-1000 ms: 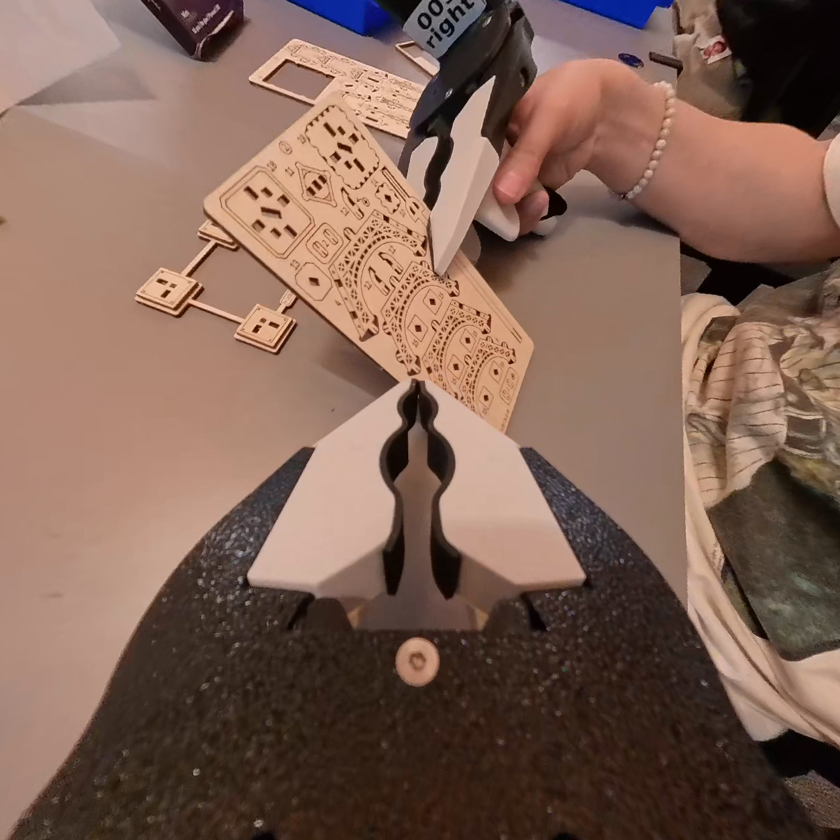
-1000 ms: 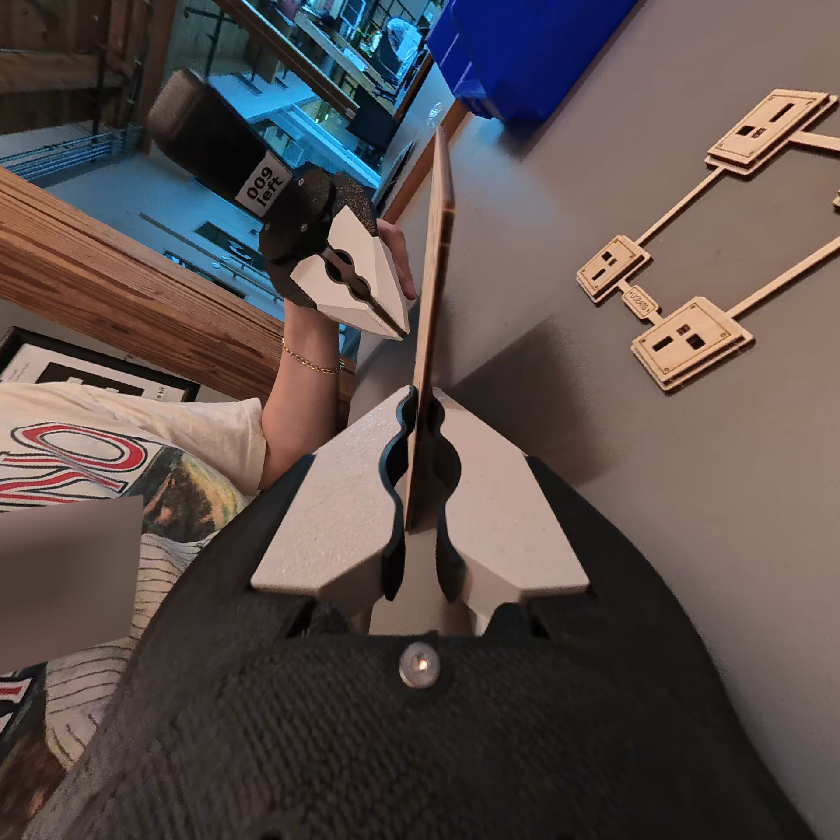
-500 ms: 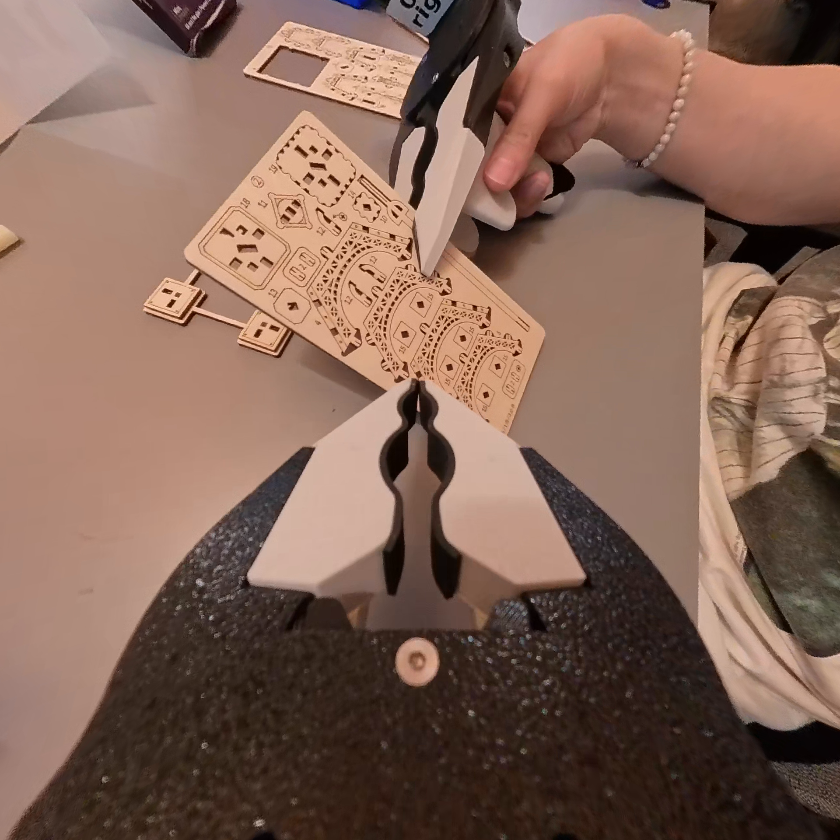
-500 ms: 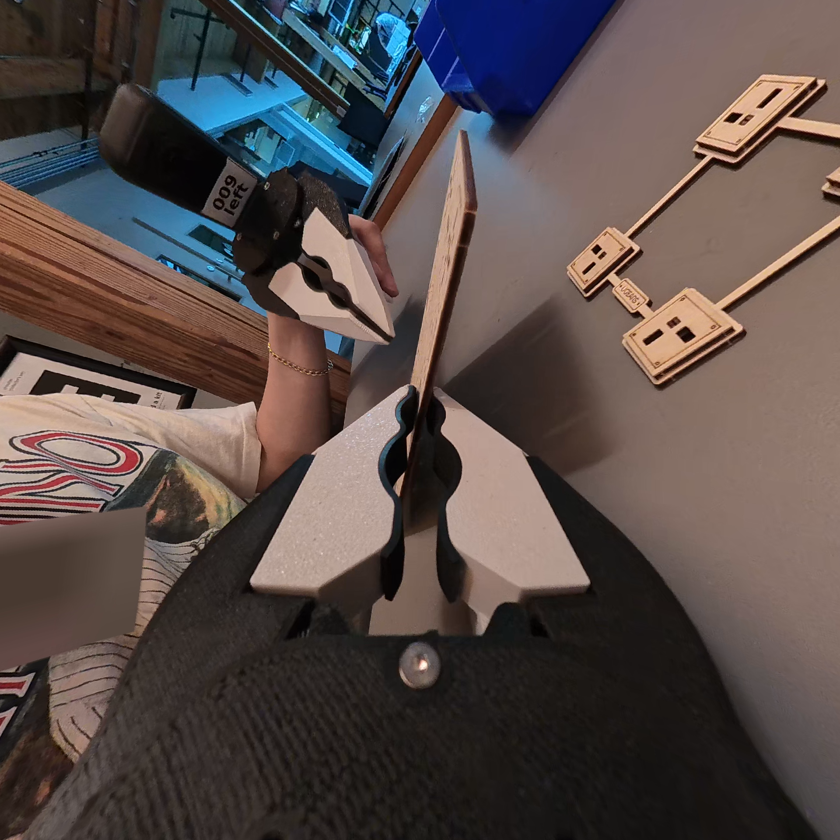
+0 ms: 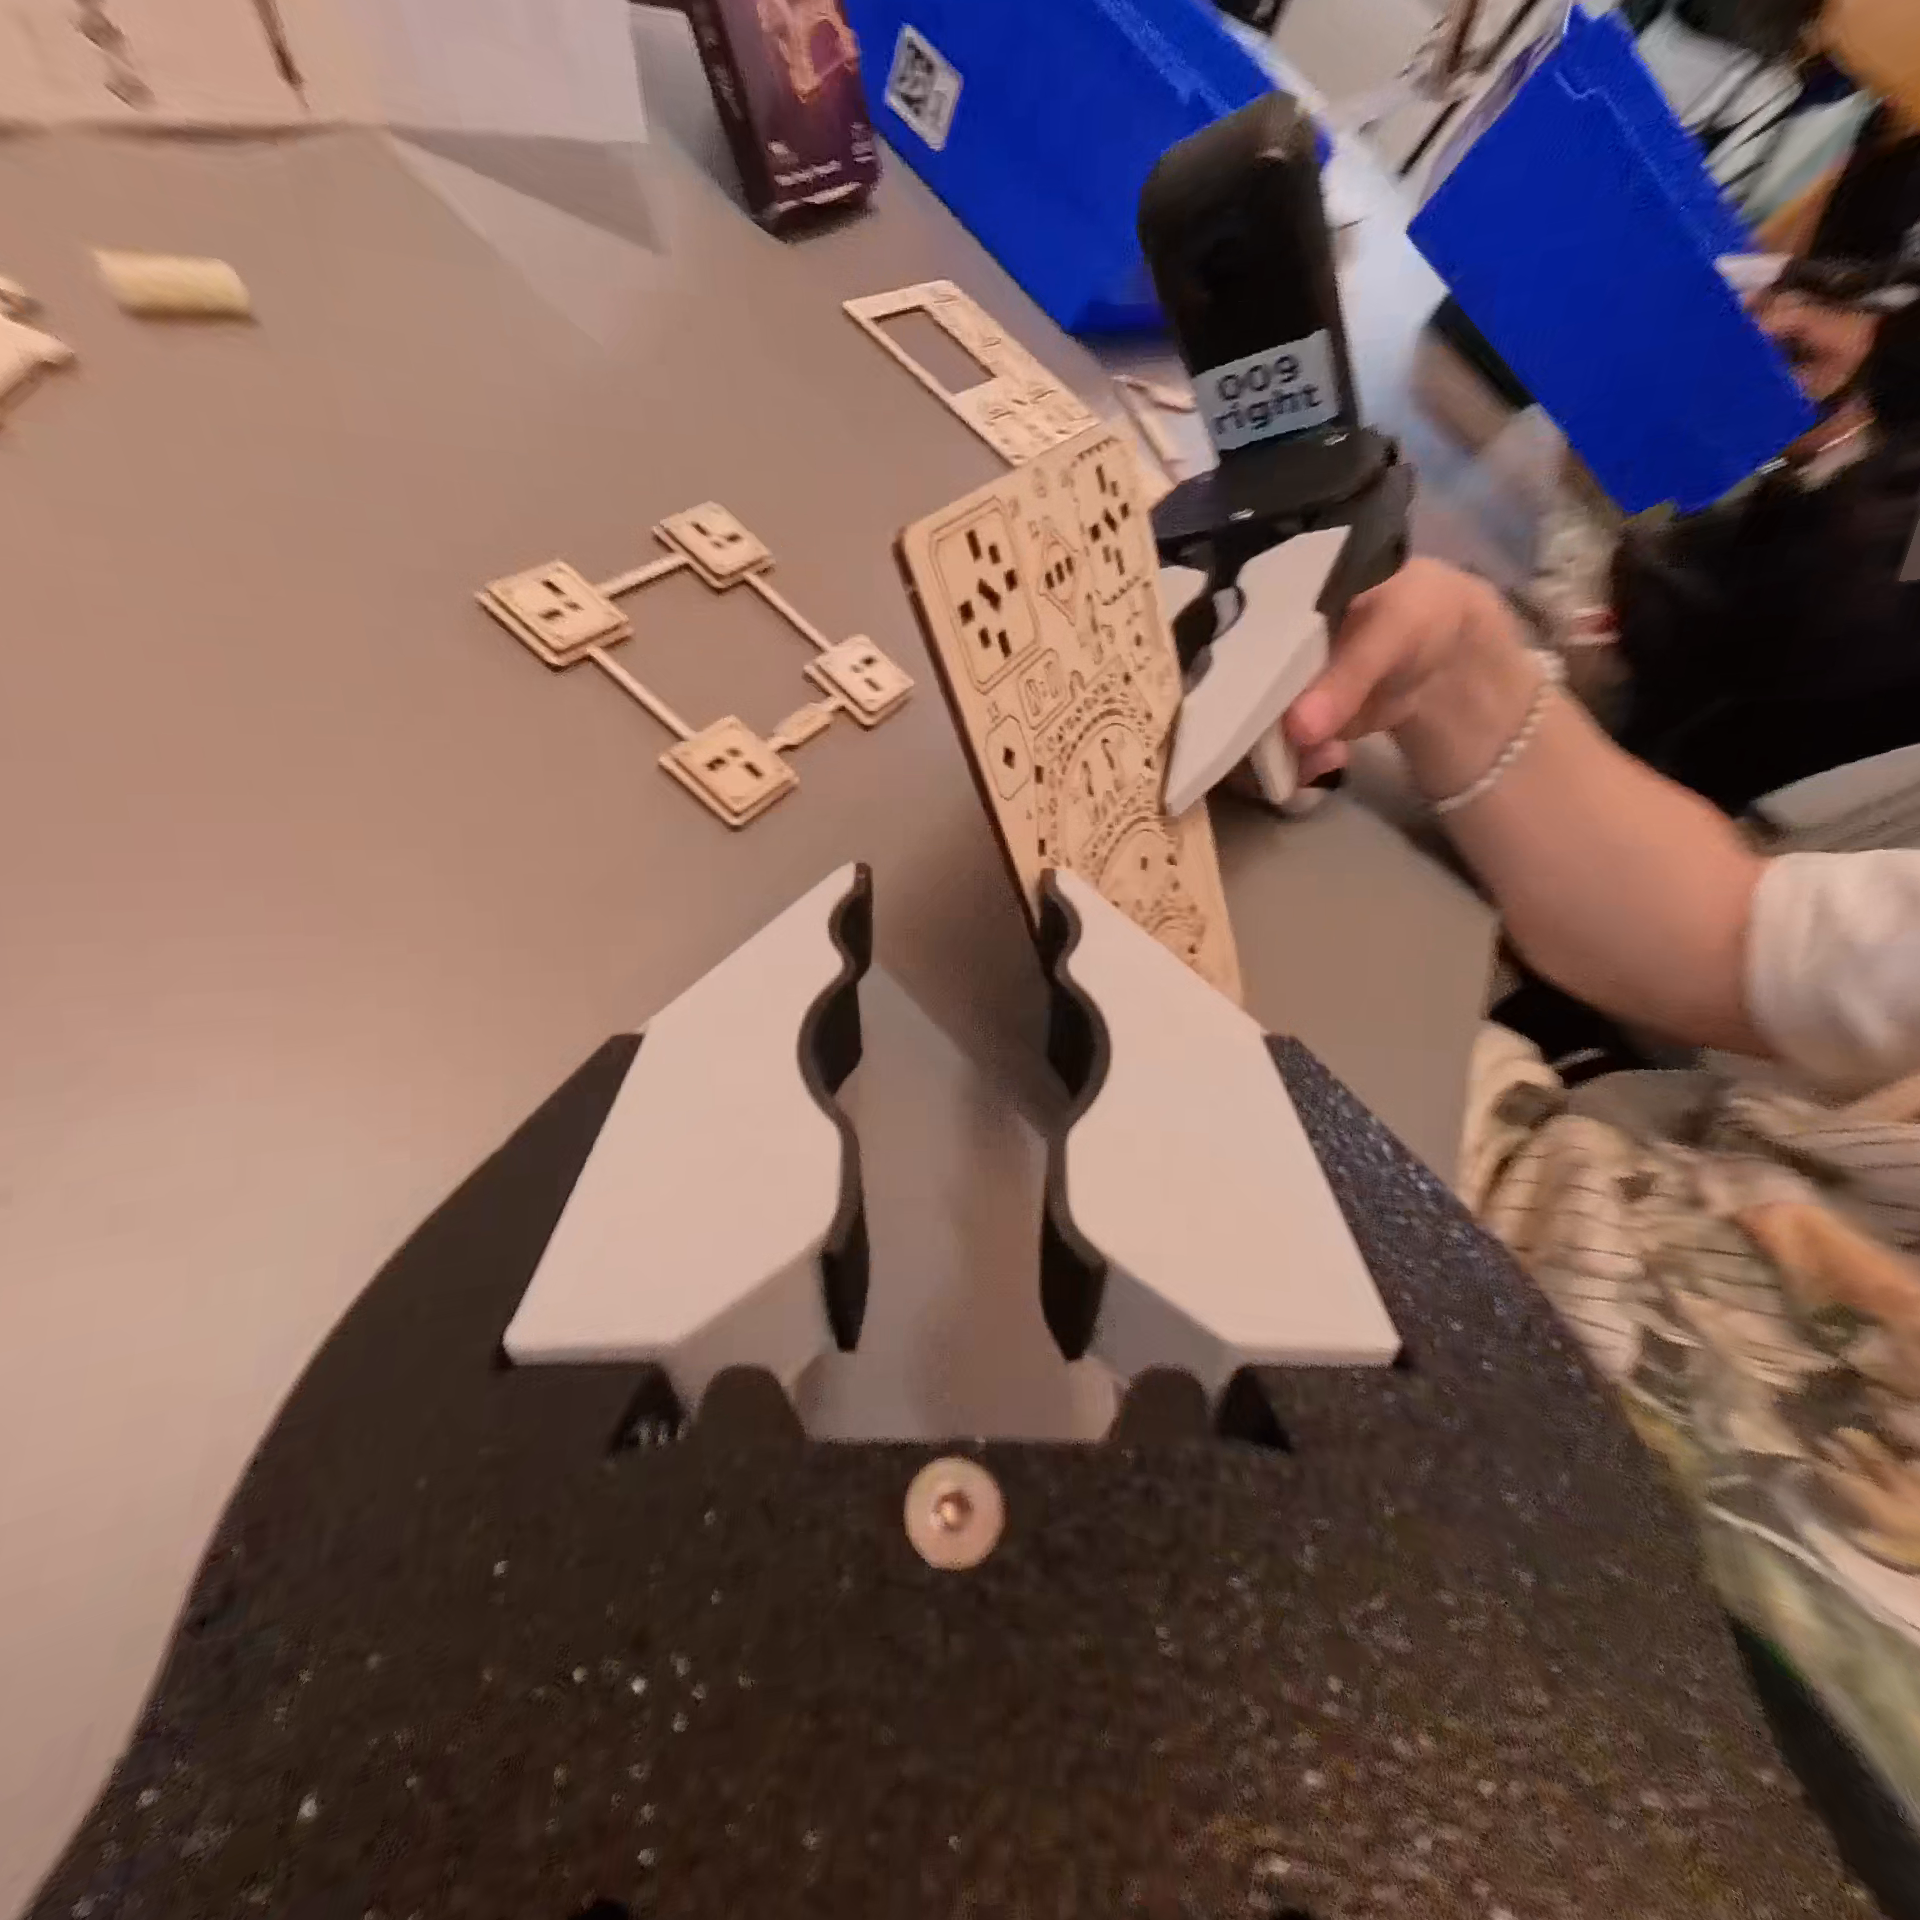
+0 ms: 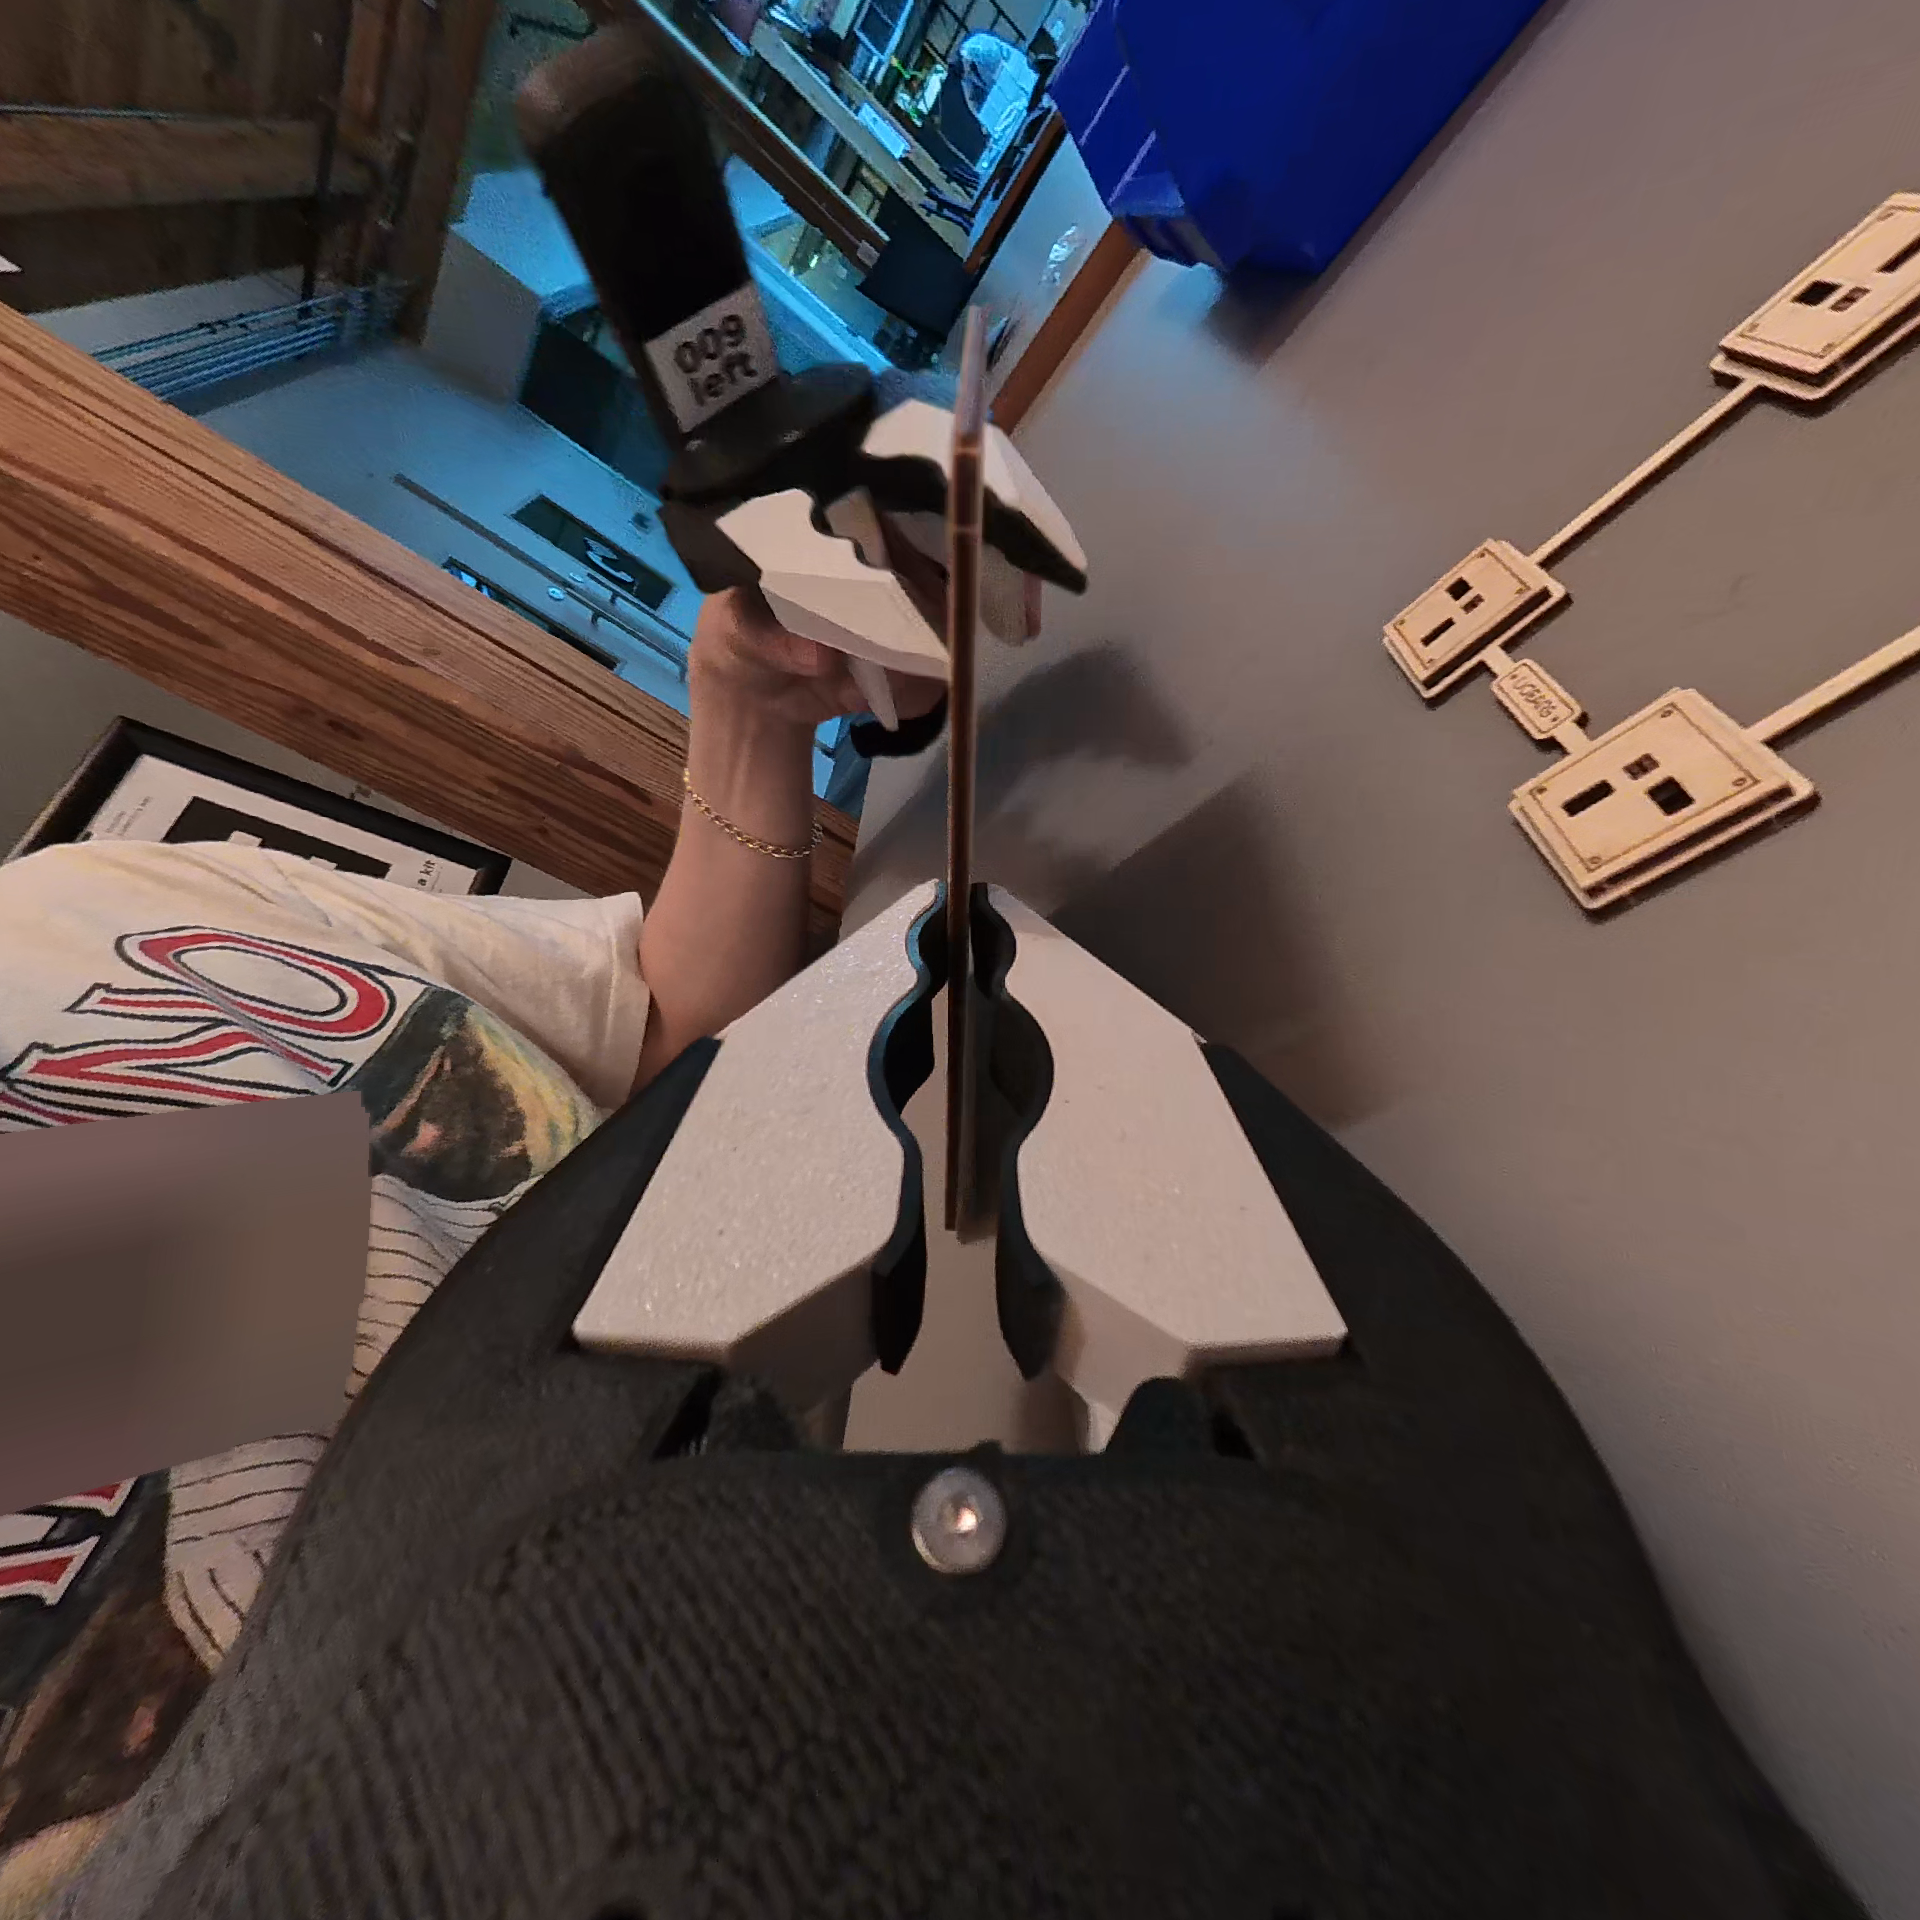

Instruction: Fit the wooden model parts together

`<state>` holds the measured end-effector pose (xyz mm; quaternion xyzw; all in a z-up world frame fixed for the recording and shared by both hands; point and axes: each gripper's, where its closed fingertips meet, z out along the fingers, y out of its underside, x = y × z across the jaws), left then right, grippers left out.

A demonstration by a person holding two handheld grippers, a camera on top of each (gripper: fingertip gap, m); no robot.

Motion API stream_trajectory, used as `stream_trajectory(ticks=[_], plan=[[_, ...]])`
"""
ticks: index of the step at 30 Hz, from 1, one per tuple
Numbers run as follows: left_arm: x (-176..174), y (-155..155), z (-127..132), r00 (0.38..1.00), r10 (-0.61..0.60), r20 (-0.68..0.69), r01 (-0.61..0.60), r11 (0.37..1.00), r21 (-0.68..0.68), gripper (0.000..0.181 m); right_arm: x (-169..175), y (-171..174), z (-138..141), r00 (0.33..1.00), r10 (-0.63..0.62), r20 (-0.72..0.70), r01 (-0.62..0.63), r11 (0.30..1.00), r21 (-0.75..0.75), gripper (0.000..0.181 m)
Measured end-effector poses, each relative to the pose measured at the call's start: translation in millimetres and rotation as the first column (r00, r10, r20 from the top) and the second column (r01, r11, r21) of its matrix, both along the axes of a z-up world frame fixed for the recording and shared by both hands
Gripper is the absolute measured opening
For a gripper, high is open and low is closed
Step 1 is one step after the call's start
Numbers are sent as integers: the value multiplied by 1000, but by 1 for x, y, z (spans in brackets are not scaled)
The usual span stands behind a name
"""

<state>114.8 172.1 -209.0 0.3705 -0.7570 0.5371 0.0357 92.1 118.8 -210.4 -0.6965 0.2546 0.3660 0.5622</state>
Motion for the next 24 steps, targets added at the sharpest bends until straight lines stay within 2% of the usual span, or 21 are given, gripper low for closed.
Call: stream_trajectory(ticks=[2, 4, 6, 10, 13, 19, 24], plan=[[-5, -9, 3, 997, -53, -55, 47, 993, -108, 20, -1, 0, 2, 1000, 7, 3, -7, 1000, 10, 0], [-10, -18, 12, 992, -106, -66, 89, 971, -222, 4, -2, 0, 1, 1000, 12, 4, -12, 1000, 7, 1], [-10, -18, 13, 990, -122, -76, 98, 959, -265, 2, -2, -1, 3, 1000, 10, -2, -10, 1000, 18, 1], [-4, -7, 6, 986, -82, -147, 38, 959, -282, 2, 9, -3, 5, 998, -50, -28, 51, 998, 39, 5], [-3, -3, 4, 982, -78, -174, 22, 953, -303, 2, 13, -2, 2, 997, -79, -20, 80, 997, 18, 0], [-1, -2, -1, 981, -70, -182, 15, 958, -288, 3, 15, -1, -1, 995, -98, -10, 98, 995, -2, 1], [2, 4, -10, 985, -39, -167, 3, 977, -214, 7, 16, -1, -3, 995, -103, -10, 102, 995, -19, 1]])
